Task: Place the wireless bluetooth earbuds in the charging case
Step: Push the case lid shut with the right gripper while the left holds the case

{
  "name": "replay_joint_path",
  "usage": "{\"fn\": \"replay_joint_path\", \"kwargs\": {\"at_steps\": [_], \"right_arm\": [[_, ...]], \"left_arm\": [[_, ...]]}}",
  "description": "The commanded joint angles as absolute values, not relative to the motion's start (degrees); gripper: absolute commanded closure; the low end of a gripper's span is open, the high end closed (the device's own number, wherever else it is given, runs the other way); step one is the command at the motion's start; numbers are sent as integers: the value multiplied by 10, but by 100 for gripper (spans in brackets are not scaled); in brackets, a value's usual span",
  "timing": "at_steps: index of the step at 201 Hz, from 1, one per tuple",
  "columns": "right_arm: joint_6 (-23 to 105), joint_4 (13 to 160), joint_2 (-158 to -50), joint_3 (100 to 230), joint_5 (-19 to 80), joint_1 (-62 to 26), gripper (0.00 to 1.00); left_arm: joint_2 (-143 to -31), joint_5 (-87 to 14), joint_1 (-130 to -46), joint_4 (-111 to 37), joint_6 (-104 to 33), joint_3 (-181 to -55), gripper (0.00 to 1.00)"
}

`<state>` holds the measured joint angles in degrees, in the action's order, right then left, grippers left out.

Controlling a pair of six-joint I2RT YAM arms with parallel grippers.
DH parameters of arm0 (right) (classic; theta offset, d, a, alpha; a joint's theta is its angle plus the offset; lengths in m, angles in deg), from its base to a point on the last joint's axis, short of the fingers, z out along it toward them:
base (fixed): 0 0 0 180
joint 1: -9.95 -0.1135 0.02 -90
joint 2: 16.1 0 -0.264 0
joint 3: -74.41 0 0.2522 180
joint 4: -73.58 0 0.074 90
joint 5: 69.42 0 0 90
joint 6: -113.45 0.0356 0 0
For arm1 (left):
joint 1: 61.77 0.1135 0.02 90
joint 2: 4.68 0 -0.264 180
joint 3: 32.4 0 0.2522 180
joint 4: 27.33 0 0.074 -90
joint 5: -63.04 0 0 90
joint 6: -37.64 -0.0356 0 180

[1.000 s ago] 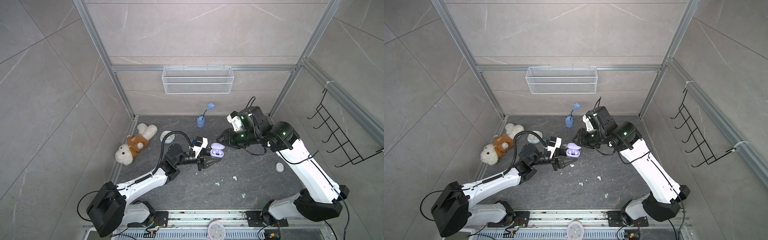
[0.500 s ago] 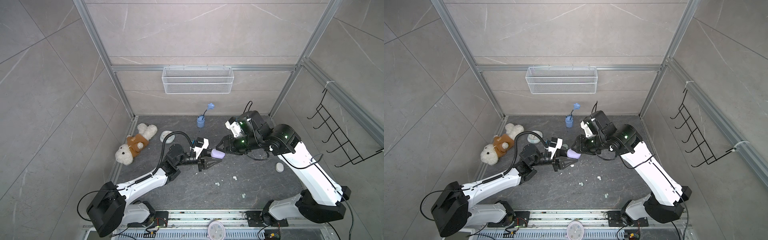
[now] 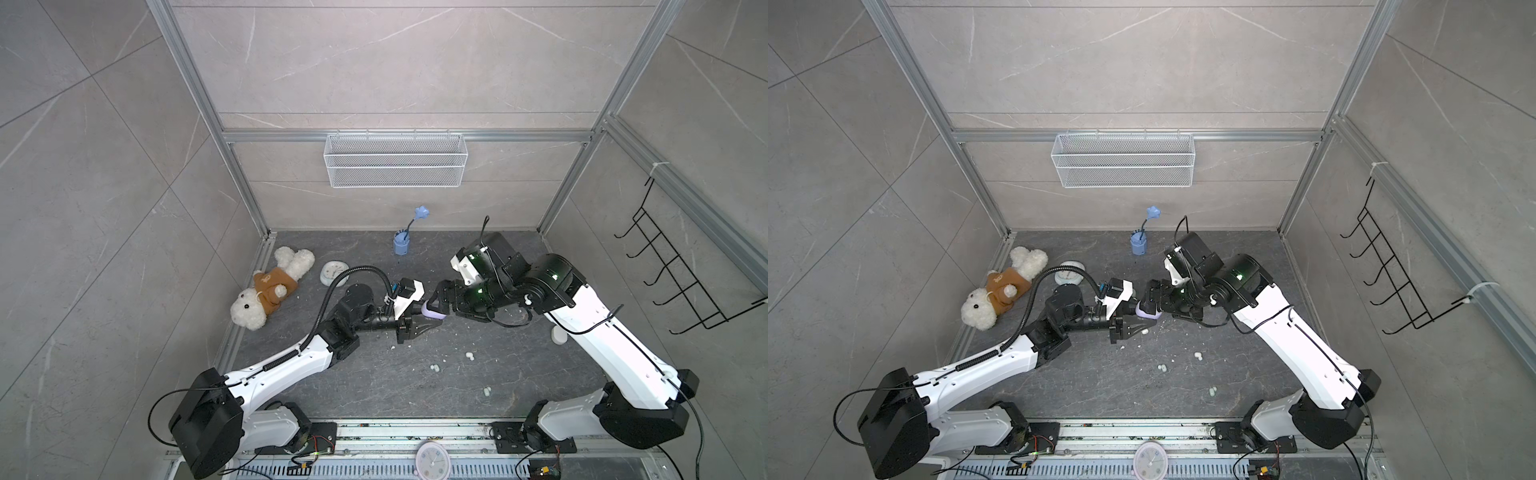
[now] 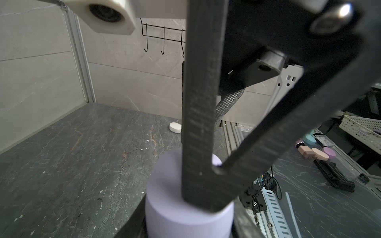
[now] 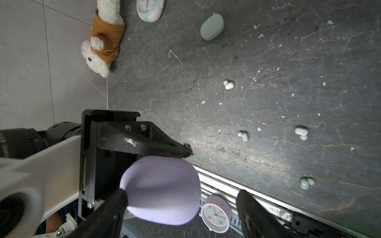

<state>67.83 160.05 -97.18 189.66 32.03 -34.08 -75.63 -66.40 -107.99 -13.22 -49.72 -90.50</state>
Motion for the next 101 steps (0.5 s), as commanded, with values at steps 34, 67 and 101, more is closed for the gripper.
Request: {"fn": "replay_joint_path", "kwargs": {"at_steps": [34, 67, 101], "right_arm": [[682, 1565, -971, 1871, 344, -348, 13], [687, 1544, -970, 1842, 359, -348, 16], [692, 1533, -966, 1832, 362, -349, 24]], "left_arm": [[-747, -659, -1086, -165, -541, -941, 76], [-747, -659, -1087, -173, -544, -944, 76], [-751, -660, -1087, -182, -547, -947, 76]]}}
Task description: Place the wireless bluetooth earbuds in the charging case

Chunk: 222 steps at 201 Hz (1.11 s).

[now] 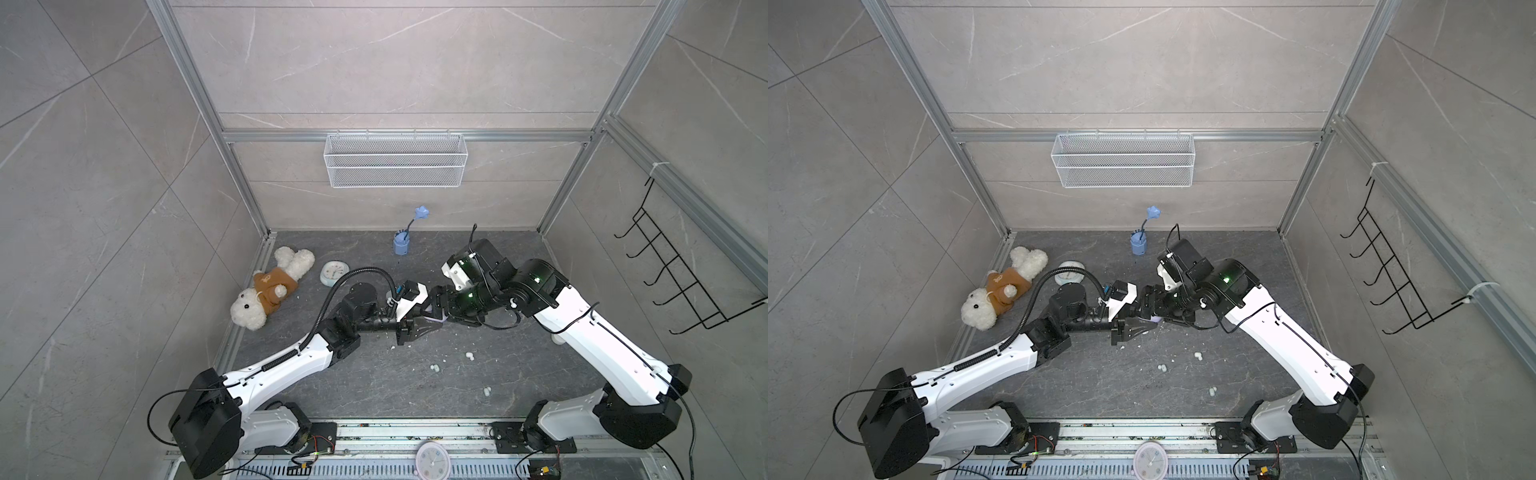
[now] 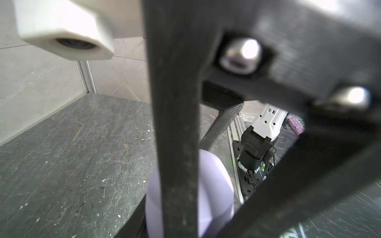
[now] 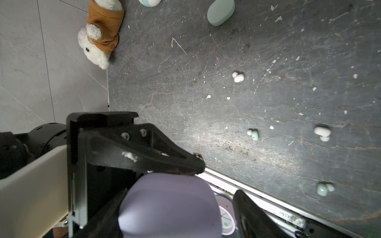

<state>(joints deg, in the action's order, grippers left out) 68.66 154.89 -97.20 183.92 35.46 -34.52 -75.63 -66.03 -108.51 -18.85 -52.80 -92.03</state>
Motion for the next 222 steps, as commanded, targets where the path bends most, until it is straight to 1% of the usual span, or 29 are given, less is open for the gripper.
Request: {"fn": "replay_joint_path", "kwargs": {"at_steps": [1, 14, 69, 97, 116, 128, 144, 162, 183, 205, 222], "right_arm": [[692, 1533, -967, 1832, 362, -349, 24], [693, 1533, -967, 1832, 361, -349, 28], [692, 1529, -966, 1832, 367, -350, 38], [693, 1529, -964, 1831, 367, -351, 45], [695, 1529, -963, 1830, 366, -351, 49], [694, 1529, -962, 1830, 363, -351, 49], [694, 1529, -959, 1829, 357, -351, 49], [695, 1534, -953, 1829, 334, -349, 50], [690, 1544, -943, 1826, 316, -338, 50], [680, 1549, -931, 1807, 309, -311, 50], [665, 1551, -917, 1781, 291, -277, 50]], "left_arm": [[-751, -660, -1088, -181, -547, -947, 76], [-751, -661, -1089, -182, -547, -948, 76], [-754, -663, -1090, -185, -546, -950, 76], [-756, -662, -1091, -186, -547, -951, 76], [-758, -662, -1091, -187, -546, -951, 75], [-758, -660, -1091, -189, -547, -952, 74], [-759, -656, -1091, -191, -545, -953, 65], [-757, -645, -1091, -197, -541, -953, 47], [-747, -630, -1091, -205, -536, -944, 28], [-733, -607, -1091, -213, -526, -930, 14], [-720, -577, -1090, -226, -515, -918, 8]]}}
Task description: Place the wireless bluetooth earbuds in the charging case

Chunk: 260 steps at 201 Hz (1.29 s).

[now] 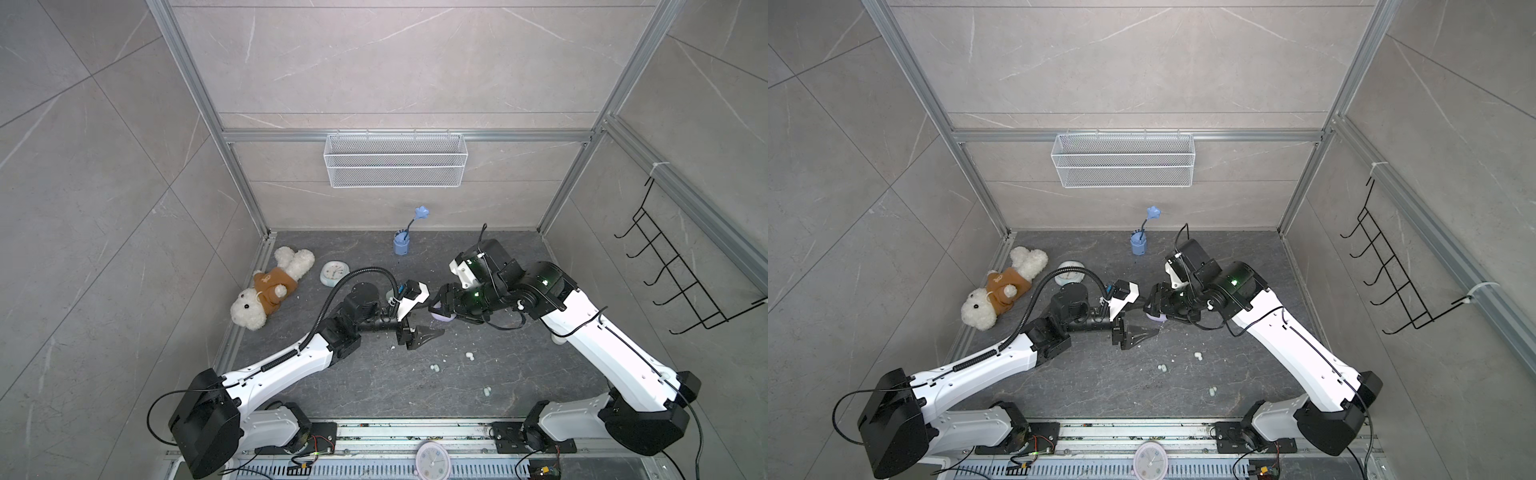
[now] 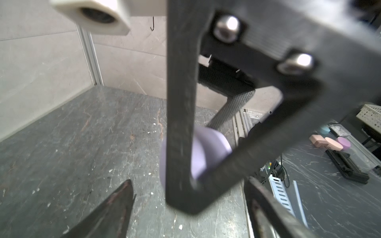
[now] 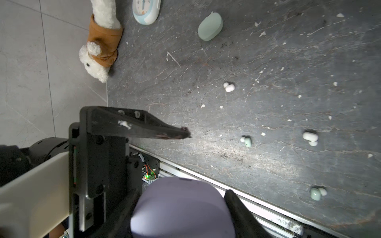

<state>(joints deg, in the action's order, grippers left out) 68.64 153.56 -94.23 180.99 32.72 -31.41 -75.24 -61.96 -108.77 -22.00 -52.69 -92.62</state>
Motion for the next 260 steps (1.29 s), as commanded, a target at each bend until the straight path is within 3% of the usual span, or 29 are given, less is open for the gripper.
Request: {"fn": "replay_joint_path", "kwargs": {"at_steps": [1, 32, 82, 119, 164, 234, 260], "right_arm": [[664, 1552, -915, 1778, 289, -275, 50], [626, 1534, -891, 1704, 257, -181, 50], [557, 1441, -935, 1613, 193, -22, 50], [549, 1325, -1007, 1554, 197, 94, 51], [562, 1230, -1094, 1524, 175, 153, 51], [570, 1182, -1207, 1529, 177, 164, 50], [566, 1181, -1223, 1529, 183, 163, 42]], "left_arm": [[-719, -575, -1091, -226, -514, -917, 8], [-687, -508, -1091, -271, -496, -888, 0], [-631, -447, -1091, -320, -483, -855, 0], [-615, -440, -1091, -336, -484, -853, 0], [-594, -427, -1091, -346, -487, -849, 0], [-599, -428, -1091, -356, -507, -862, 0], [-606, -427, -1090, -354, -518, -869, 0]]}}
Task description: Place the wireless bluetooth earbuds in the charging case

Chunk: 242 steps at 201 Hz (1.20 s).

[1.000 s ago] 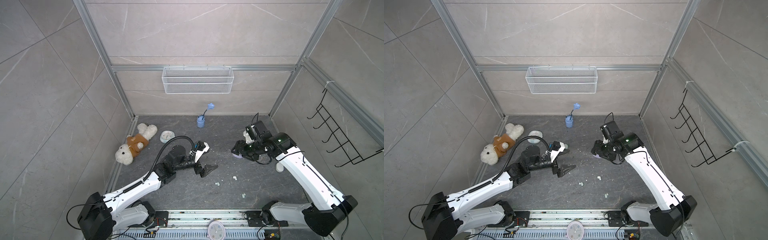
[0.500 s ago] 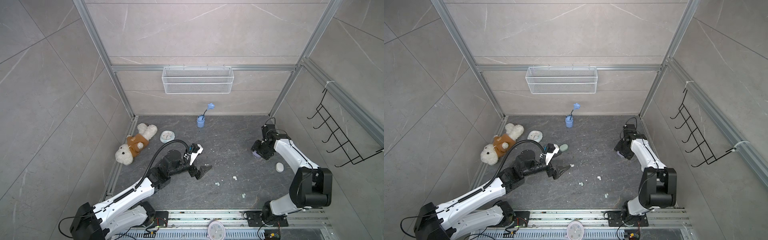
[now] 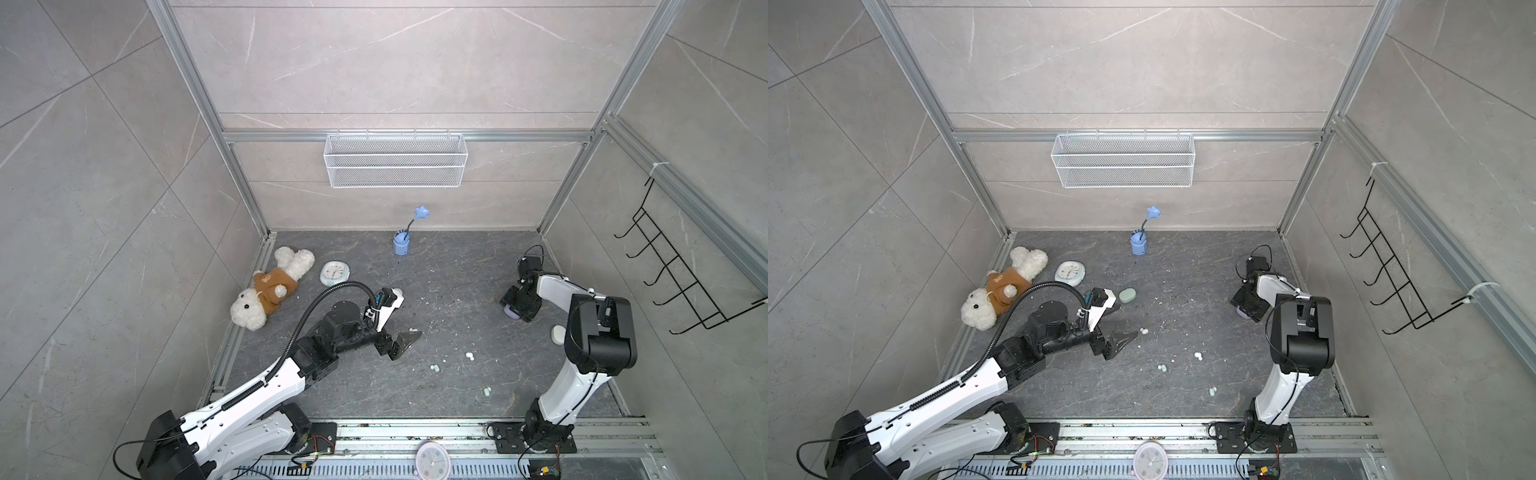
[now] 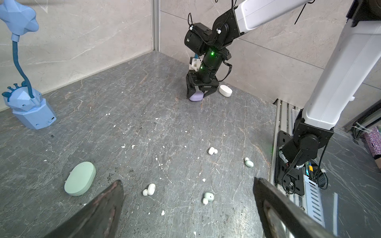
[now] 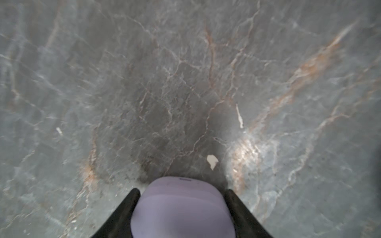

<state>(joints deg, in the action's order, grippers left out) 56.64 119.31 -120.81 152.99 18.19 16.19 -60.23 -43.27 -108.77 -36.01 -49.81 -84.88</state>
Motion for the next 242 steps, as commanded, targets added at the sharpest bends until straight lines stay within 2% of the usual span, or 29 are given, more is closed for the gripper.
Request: {"fn": "replay_joint_path", "kwargs": {"at_steps": [1, 40, 77, 119, 157, 197, 242], "right_arm": [[565, 1181, -1223, 1529, 183, 163, 42], [555, 1187, -1211, 1524, 199, 164, 17], [550, 1199, -1155, 1513, 226, 163, 6], [508, 1273, -1071, 1535, 220, 164, 2], [465, 1333, -1030, 1557, 214, 206, 0], [435, 1349, -1036, 1558, 214, 266, 0], [424, 1328, -1048, 1539, 203, 346, 0]], "left_arm": [[-607, -427, -1090, -354, -518, -869, 0], [-622, -436, -1089, -341, -513, -872, 0], [-644, -457, -1084, -352, -519, -895, 0], [-671, -476, -1080, -324, -500, -903, 0], [-680, -477, -1057, -301, -460, -888, 0], [-673, -489, -991, -300, -417, -876, 0], [-687, -477, -969, -311, -415, -880, 0]]}}
